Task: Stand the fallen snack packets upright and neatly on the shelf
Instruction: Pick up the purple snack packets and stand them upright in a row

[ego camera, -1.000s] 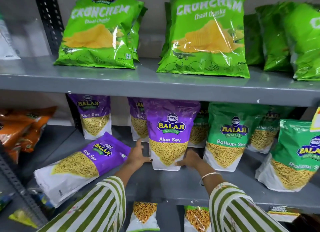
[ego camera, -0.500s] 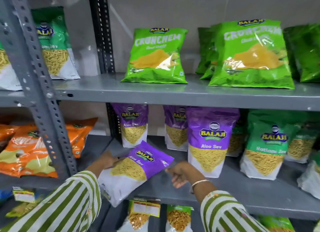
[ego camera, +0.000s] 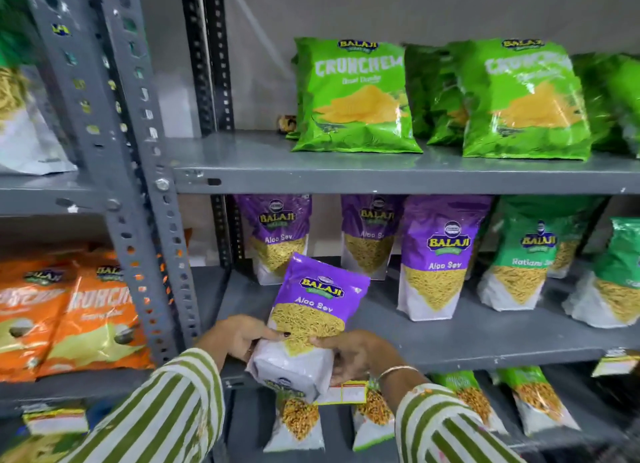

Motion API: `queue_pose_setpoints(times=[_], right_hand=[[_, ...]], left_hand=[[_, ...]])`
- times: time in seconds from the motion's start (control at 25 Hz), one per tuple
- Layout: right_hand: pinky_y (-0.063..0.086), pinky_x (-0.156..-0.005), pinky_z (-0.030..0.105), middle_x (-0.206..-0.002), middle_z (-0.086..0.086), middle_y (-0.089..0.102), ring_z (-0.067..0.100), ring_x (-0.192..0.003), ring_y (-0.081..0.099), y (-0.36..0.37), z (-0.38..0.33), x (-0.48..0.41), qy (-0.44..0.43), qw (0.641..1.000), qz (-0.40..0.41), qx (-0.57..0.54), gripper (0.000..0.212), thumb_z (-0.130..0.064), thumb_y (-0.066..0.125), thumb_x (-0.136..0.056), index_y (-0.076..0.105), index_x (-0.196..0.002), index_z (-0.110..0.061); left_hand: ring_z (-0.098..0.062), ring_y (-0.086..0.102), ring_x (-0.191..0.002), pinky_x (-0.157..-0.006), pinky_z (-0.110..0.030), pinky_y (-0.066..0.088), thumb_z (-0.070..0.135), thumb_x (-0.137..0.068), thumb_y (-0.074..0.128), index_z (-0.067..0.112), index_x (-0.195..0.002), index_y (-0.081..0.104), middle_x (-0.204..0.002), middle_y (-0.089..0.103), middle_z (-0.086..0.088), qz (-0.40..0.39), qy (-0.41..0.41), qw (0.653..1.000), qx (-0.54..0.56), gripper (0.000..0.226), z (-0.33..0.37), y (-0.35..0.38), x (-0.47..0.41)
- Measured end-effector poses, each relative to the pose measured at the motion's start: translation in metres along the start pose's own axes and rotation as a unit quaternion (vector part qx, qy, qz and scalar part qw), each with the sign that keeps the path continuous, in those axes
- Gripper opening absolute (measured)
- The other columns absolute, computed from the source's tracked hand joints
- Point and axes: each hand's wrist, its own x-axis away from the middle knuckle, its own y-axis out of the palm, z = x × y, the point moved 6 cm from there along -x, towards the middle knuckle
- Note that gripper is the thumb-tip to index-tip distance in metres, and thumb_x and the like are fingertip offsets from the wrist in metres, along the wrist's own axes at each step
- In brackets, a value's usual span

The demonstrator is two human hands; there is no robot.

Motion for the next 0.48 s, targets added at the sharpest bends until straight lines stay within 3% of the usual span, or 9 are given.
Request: queue_pose_setpoints(times=[0.04, 0.12, 0.28, 0.36, 0.44, 0.48], right_hand=[[0.055, -0.054, 0.034, -0.074, 0.003, 0.065, 0.017, -0.073, 0.057, -0.006, -0.004, 0.002, -0.007, 1.0, 0.015, 0.024, 0.014, -0.02, 0.065, -0.083, 0.057, -0.075, -0.012], [0.048, -0.06, 0.031, -0.086, 0.0, 0.061, 0.013, -0.075, 0.055, -0.015, -0.015, 0.015, -0.04, 0.995, 0.055, 0.079, 0.012, -0.015, 0.07, -0.079, 0.057, -0.08, -0.016], [0.05, -0.056, 0.021, -0.099, 0.004, 0.062, 0.001, -0.073, 0.061, -0.027, -0.052, 0.044, -0.246, 0.952, 0.091, 0.157, 0.047, 0.006, 0.069, -0.074, 0.052, -0.111, -0.016], [0.051, -0.055, 0.009, -0.1, 0.007, 0.061, 0.002, -0.077, 0.066, -0.031, -0.067, 0.057, -0.349, 0.917, 0.088, 0.172, 0.057, 0.02, 0.067, -0.069, 0.048, -0.113, -0.011], [0.049, -0.055, 0.005, -0.103, 0.007, 0.061, 0.008, -0.089, 0.063, -0.037, -0.075, 0.064, -0.39, 0.894, 0.11, 0.194, 0.061, 0.021, 0.07, -0.065, 0.046, -0.11, -0.012], [0.05, -0.056, 0.005, -0.102, 0.006, 0.062, 0.004, -0.086, 0.064, -0.04, -0.077, 0.065, -0.399, 0.889, 0.113, 0.194, 0.063, 0.021, 0.07, -0.064, 0.046, -0.112, -0.011]], left_hand=[[-0.013, 0.07, -0.049, -0.051, -0.029, 0.059, 0.004, -0.087, 0.055, 0.008, -0.077, 0.064, -0.055, 0.074, -0.002, 0.003, 0.016, 1.0, -0.006, 0.014, 0.002, 0.005, 0.001], [-0.01, 0.07, -0.053, -0.049, -0.026, 0.057, 0.003, -0.084, 0.059, 0.011, -0.085, 0.062, -0.059, 0.075, 0.003, 0.025, 0.059, 0.998, -0.013, 0.008, 0.007, 0.016, 0.005], [-0.024, 0.064, -0.097, -0.086, -0.04, 0.051, 0.004, -0.073, 0.073, 0.009, -0.108, 0.054, -0.106, 0.068, -0.009, 0.095, 0.169, 0.981, 0.01, 0.04, 0.028, 0.028, 0.014], [-0.025, 0.06, -0.101, -0.083, -0.037, 0.051, 0.004, -0.069, 0.077, 0.012, -0.1, 0.053, -0.116, 0.065, -0.014, 0.132, 0.219, 0.967, 0.006, 0.04, 0.041, 0.034, 0.023], [-0.023, 0.06, -0.099, -0.076, -0.033, 0.051, 0.003, -0.067, 0.078, 0.013, -0.099, 0.053, -0.116, 0.064, -0.015, 0.173, 0.261, 0.95, -0.005, 0.042, 0.052, 0.038, 0.027], [-0.024, 0.06, -0.101, -0.082, -0.034, 0.051, 0.001, -0.066, 0.078, 0.013, -0.101, 0.053, -0.116, 0.064, -0.015, 0.18, 0.272, 0.945, -0.003, 0.045, 0.056, 0.041, 0.029]])
